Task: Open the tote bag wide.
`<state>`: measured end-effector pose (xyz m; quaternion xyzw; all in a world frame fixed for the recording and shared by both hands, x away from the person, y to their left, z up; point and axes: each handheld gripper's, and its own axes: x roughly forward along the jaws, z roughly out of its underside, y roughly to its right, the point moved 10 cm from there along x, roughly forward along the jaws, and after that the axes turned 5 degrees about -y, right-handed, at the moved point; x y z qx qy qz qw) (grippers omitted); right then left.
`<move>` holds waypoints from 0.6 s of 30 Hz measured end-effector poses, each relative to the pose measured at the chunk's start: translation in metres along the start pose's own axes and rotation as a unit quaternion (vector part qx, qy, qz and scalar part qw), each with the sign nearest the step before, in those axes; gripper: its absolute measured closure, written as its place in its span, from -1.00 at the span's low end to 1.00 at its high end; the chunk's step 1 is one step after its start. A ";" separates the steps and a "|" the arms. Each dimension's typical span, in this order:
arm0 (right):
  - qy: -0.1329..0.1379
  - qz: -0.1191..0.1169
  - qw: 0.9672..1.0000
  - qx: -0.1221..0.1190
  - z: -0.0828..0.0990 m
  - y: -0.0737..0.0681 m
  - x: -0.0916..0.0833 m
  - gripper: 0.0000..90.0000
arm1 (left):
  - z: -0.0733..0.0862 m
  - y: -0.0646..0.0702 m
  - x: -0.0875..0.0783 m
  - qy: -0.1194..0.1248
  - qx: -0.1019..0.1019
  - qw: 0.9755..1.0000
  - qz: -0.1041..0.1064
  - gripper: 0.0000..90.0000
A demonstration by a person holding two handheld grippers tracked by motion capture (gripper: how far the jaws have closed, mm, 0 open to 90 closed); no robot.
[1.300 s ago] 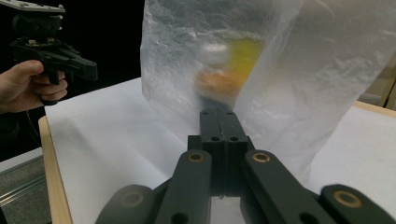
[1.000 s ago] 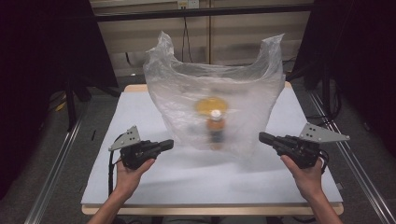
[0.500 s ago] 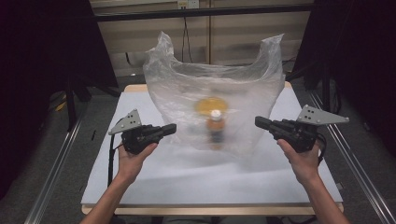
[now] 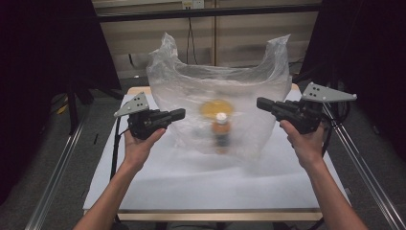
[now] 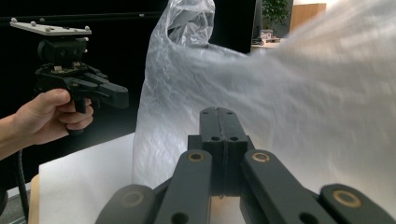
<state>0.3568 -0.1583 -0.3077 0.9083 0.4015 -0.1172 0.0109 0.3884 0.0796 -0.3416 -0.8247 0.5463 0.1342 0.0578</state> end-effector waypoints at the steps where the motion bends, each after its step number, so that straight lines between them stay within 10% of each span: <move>1: 0.002 -0.003 1.000 -0.001 -0.004 0.000 0.002 1.00 | -0.002 0.000 0.002 0.000 -0.002 1.000 0.002 1.00; 18: -0.013 0.016 1.000 -0.018 -0.057 0.008 0.036 1.00 | -0.066 -0.015 0.023 0.023 0.010 1.000 0.004 1.00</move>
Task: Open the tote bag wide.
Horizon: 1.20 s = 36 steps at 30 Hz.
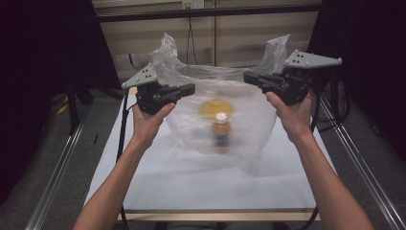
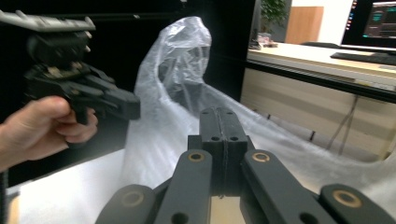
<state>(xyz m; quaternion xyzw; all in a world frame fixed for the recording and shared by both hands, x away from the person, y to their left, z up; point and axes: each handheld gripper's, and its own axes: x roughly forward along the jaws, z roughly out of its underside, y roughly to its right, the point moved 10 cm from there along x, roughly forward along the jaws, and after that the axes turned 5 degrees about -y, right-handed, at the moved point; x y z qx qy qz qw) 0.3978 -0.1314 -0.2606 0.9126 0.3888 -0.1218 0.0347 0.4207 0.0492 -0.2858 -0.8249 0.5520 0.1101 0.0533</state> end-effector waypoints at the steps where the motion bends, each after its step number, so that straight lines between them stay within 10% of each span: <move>1: -0.002 0.003 1.000 0.001 -0.002 0.002 0.002 1.00 | -0.004 -0.002 0.001 0.000 0.002 1.000 -0.001 1.00; 9: -0.038 0.031 0.999 -0.007 -0.007 0.008 0.020 1.00 | -0.038 -0.014 0.015 0.007 -0.004 1.000 -0.007 1.00; 13: -0.041 0.041 0.998 -0.002 -0.006 0.013 0.026 1.00 | -0.039 -0.022 0.028 -0.026 0.003 0.999 -0.036 1.00; 21: -0.080 0.055 0.995 0.015 0.022 0.024 0.044 1.00 | 0.004 -0.032 0.056 -0.084 -0.013 0.996 -0.032 1.00; 36: -0.125 0.030 0.991 0.041 0.081 0.022 0.066 1.00 | 0.052 -0.028 0.070 -0.115 -0.036 0.993 -0.009 1.00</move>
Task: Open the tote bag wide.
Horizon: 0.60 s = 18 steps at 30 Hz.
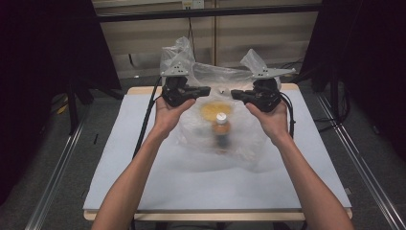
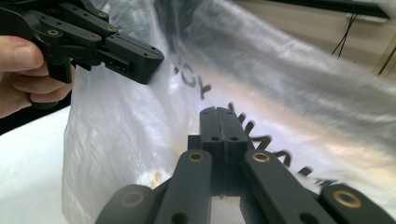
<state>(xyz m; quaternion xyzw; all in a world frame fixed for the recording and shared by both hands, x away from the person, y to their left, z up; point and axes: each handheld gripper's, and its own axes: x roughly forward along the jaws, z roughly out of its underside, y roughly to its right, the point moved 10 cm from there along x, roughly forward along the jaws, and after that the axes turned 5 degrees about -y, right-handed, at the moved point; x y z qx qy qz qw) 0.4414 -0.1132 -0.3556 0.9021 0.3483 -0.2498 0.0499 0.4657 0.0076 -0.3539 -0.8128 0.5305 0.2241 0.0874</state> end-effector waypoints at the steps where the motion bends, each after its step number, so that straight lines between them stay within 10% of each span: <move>1: -0.001 -0.002 1.000 0.000 0.003 0.000 0.002 1.00 | 0.003 0.001 0.001 -0.001 -0.002 1.000 0.002 1.00; 18: -0.013 -0.058 0.998 0.010 0.047 -0.017 0.021 1.00 | 0.064 0.026 0.019 -0.011 -0.015 0.998 0.055 1.00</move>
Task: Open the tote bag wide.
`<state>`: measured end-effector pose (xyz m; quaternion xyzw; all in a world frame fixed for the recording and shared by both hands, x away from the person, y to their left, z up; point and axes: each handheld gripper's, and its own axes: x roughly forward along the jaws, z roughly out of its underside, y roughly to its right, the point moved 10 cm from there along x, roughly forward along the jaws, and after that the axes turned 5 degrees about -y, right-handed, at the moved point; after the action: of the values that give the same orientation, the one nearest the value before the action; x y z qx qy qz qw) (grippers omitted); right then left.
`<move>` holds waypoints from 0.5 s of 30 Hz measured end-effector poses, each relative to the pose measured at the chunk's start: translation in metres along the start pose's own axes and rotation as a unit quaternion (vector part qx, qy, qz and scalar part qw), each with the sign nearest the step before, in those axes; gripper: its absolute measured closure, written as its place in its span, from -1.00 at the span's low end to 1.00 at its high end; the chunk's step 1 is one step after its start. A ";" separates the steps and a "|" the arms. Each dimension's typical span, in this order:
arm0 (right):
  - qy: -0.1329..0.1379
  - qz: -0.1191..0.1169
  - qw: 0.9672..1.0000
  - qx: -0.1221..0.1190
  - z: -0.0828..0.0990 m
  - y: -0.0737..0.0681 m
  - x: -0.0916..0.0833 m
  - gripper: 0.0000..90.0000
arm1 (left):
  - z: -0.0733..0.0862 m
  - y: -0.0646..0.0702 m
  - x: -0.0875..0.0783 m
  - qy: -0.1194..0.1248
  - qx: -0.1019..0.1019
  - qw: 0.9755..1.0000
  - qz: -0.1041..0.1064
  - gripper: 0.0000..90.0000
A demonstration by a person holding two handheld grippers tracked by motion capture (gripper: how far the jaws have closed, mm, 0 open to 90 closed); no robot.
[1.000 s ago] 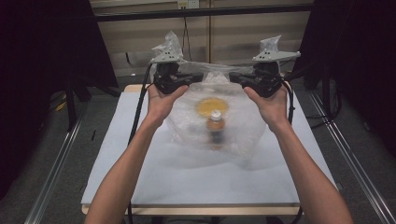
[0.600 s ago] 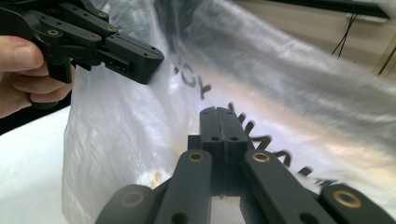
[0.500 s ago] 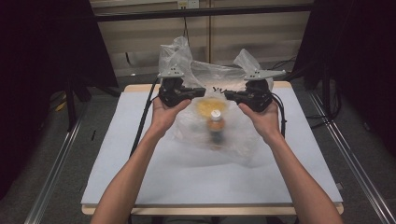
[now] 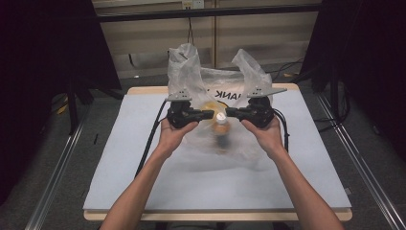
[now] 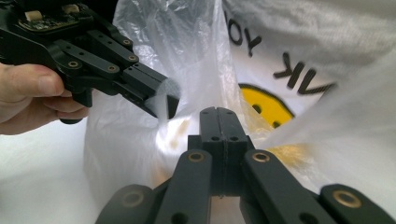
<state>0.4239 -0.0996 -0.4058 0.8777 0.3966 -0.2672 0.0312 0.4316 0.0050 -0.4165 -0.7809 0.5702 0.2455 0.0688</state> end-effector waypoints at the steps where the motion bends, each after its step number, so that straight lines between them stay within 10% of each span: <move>1: 0.000 -0.001 1.000 0.000 0.003 -0.001 0.000 1.00 | 0.004 0.003 0.000 -0.002 -0.002 1.000 0.002 1.00; 15: -0.027 -0.011 1.000 -0.006 0.042 -0.008 0.000 1.00 | 0.054 0.013 0.011 -0.063 0.014 0.998 0.019 1.00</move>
<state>0.3990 -0.1053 -0.4405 0.8655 0.4067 -0.2889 0.0446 0.4055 0.0120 -0.4667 -0.7518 0.5833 0.2869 0.1108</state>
